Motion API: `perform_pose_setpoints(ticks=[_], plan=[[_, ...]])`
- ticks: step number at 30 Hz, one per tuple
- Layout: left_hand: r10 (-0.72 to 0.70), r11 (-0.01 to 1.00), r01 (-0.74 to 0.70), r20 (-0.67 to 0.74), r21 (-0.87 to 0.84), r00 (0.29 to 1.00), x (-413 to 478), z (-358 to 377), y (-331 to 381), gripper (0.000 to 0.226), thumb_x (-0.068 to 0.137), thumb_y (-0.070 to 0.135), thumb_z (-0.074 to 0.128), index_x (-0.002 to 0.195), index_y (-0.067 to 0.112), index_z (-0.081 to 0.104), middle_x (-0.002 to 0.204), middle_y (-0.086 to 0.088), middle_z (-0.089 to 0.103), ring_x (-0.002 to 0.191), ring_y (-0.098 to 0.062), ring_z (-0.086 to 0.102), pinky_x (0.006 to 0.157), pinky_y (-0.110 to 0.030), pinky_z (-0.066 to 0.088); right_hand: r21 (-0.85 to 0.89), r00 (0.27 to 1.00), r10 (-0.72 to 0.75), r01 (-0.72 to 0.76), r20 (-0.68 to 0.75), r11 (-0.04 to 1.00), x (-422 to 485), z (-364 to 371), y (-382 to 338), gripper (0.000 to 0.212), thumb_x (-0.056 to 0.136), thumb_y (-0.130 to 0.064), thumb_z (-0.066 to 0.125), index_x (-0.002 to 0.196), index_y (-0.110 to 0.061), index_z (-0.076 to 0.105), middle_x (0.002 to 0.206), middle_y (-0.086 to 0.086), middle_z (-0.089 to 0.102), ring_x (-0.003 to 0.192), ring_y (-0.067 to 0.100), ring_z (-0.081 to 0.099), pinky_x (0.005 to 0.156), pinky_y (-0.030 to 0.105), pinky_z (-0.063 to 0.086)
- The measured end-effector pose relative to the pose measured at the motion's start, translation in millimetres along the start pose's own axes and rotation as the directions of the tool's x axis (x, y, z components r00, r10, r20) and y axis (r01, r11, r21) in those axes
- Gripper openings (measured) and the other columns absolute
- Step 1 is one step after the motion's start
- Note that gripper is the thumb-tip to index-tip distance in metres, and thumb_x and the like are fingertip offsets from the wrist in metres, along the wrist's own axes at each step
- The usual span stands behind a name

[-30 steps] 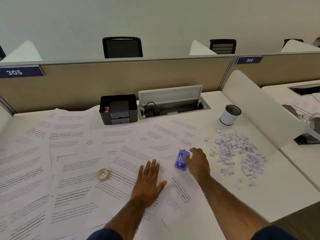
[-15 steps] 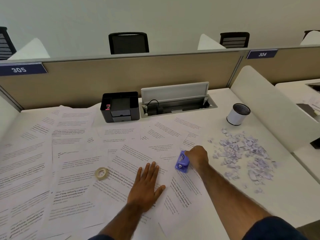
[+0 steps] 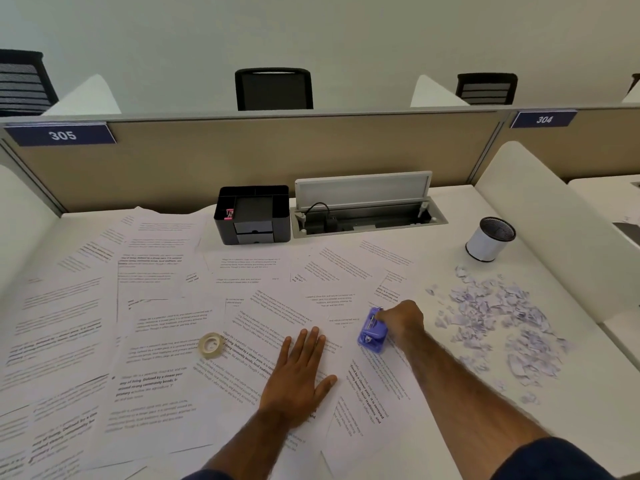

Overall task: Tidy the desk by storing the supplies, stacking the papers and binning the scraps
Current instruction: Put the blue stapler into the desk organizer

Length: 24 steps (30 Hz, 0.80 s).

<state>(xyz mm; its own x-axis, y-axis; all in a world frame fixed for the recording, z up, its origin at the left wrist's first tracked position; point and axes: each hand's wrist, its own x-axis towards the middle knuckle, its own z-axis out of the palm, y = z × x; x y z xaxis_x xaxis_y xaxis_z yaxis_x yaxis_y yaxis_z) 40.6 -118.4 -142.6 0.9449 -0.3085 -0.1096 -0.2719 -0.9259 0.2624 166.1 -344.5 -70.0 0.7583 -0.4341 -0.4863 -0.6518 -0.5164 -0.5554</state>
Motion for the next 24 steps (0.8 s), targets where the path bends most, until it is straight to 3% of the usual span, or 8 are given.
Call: perform_pose_setpoints(ticks=[3,7,9,11,13,15,20,24], plan=[[-0.013,1.000,0.014,0.077,-0.006,0.997,0,-3,0,0.083,0.100,0.075,0.010,0.163,0.024,-0.007,0.169,0.005,-0.019,0.157,-0.025,-0.014,0.122,-0.041,-0.010,0.065,1.000,0.005,-0.006,0.019,0.998,0,-1,0,0.034,0.083,-0.017,0.079,0.105,0.002,0.060,0.103,0.018,0.064,0.089,0.030,0.061,0.071,0.028,0.042],[-0.047,0.998,0.042,0.123,0.041,0.991,-1,-3,2,0.079,0.104,0.069,0.028,0.163,0.016,0.022,0.171,-0.004,0.018,0.154,-0.029,0.024,0.119,-0.043,0.009,0.255,0.994,0.001,-0.029,0.109,0.967,1,-3,-5,0.033,0.079,-0.010,0.082,0.097,0.000,0.056,0.099,0.021,0.063,0.084,0.032,0.060,0.064,0.036,0.050],[-0.051,0.998,0.047,0.092,0.039,0.994,0,2,1,0.079,0.103,0.069,0.029,0.162,0.016,0.028,0.169,-0.005,0.025,0.152,-0.027,0.031,0.117,-0.043,0.014,0.232,0.989,-0.020,-0.015,0.146,0.973,0,-4,-10,0.037,0.078,-0.012,0.083,0.101,0.001,0.057,0.103,0.023,0.066,0.088,0.033,0.065,0.068,0.042,0.058],[-0.050,0.999,0.051,0.128,0.000,0.991,-1,-4,3,0.079,0.104,0.069,0.026,0.163,0.017,0.020,0.172,-0.003,0.012,0.155,-0.027,0.022,0.119,-0.042,0.008,0.178,0.987,-0.067,0.040,0.147,0.983,-2,-5,-18,0.040,0.076,-0.015,0.084,0.103,0.002,0.059,0.104,0.024,0.067,0.093,0.035,0.068,0.078,0.047,0.060],[-0.027,1.000,0.028,0.072,-0.013,0.997,3,-9,5,0.078,0.104,0.070,0.018,0.162,0.025,-0.008,0.166,0.007,-0.024,0.157,-0.023,-0.016,0.120,-0.036,-0.015,0.177,0.983,-0.112,0.085,0.147,0.981,-7,-7,-30,0.044,0.077,-0.016,0.084,0.109,0.003,0.059,0.109,0.025,0.067,0.098,0.037,0.068,0.080,0.048,0.061],[-0.059,0.996,0.061,0.032,-0.068,0.998,7,-14,3,0.077,0.102,0.072,0.012,0.157,0.029,-0.023,0.155,0.014,-0.043,0.147,-0.016,-0.039,0.112,-0.029,-0.033,0.185,0.981,-0.141,0.115,0.132,0.976,-13,-9,-45,0.047,0.079,-0.016,0.082,0.114,0.001,0.056,0.114,0.023,0.065,0.100,0.035,0.067,0.078,0.045,0.061],[-0.191,0.980,0.189,-0.028,-0.069,0.981,26,-29,-25,0.091,0.085,0.081,-0.014,0.158,0.028,-0.022,0.161,0.007,-0.039,0.151,-0.017,-0.034,0.111,-0.029,-0.031,0.181,0.972,-0.221,0.205,0.077,0.962,-22,-7,-93,0.056,0.085,-0.014,0.077,0.127,-0.014,0.040,0.118,0.010,0.050,0.107,0.030,0.061,0.081,0.038,0.058],[-0.231,0.968,0.230,0.007,-0.098,0.973,32,-29,-48,0.084,0.097,0.075,0.001,0.161,0.022,-0.015,0.167,0.001,-0.028,0.154,-0.018,-0.031,0.116,-0.031,-0.027,0.213,0.947,-0.312,0.289,0.080,0.933,-14,5,-141,0.049,0.084,-0.012,0.077,0.123,-0.016,0.048,0.115,0.009,0.054,0.103,0.028,0.062,0.082,0.039,0.061]])
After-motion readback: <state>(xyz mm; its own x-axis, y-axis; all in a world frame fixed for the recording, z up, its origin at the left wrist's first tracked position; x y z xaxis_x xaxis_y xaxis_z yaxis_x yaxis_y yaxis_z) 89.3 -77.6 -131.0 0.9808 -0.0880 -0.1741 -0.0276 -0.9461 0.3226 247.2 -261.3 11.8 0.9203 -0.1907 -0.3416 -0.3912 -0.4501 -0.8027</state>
